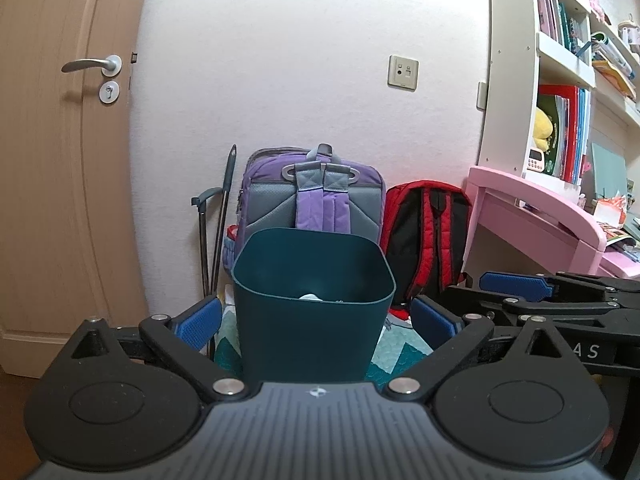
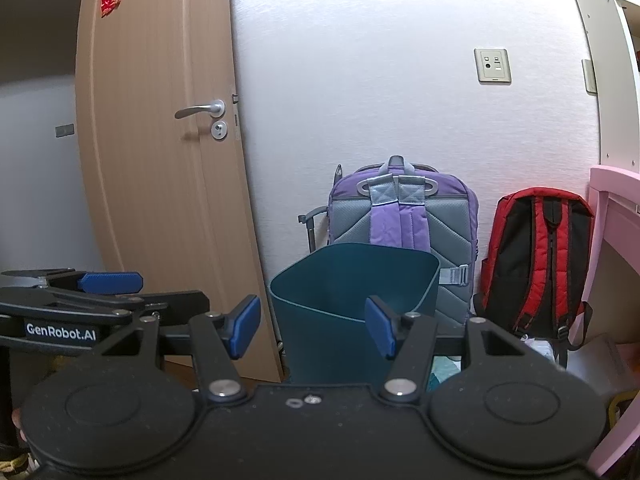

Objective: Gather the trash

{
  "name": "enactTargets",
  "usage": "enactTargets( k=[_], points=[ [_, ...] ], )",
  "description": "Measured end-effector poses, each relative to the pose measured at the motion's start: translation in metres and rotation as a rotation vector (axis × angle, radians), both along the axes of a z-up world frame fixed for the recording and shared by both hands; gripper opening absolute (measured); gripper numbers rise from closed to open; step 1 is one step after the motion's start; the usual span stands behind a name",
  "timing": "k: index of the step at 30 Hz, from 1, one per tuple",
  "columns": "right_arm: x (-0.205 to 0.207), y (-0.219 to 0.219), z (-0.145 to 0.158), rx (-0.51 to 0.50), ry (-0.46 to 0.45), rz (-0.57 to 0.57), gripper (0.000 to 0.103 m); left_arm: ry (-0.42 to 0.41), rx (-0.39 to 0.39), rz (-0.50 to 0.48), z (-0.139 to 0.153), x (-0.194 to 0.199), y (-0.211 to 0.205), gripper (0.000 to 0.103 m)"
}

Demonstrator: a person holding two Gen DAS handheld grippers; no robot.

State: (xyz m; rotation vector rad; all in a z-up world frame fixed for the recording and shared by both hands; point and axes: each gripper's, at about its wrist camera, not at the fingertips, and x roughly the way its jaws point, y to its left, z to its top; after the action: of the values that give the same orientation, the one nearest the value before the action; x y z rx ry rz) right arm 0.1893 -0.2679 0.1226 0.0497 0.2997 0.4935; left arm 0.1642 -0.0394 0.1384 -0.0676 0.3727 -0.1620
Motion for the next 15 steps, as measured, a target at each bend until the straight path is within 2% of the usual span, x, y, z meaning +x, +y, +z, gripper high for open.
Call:
enactTargets(
  k=[15],
  points=[
    [-0.0035,-0.0005,-0.0065,0.001,0.004,0.012,0.057,0.001,0.031,0.005,-0.0029,-0.0073,-0.0023,0.103]
  ],
)
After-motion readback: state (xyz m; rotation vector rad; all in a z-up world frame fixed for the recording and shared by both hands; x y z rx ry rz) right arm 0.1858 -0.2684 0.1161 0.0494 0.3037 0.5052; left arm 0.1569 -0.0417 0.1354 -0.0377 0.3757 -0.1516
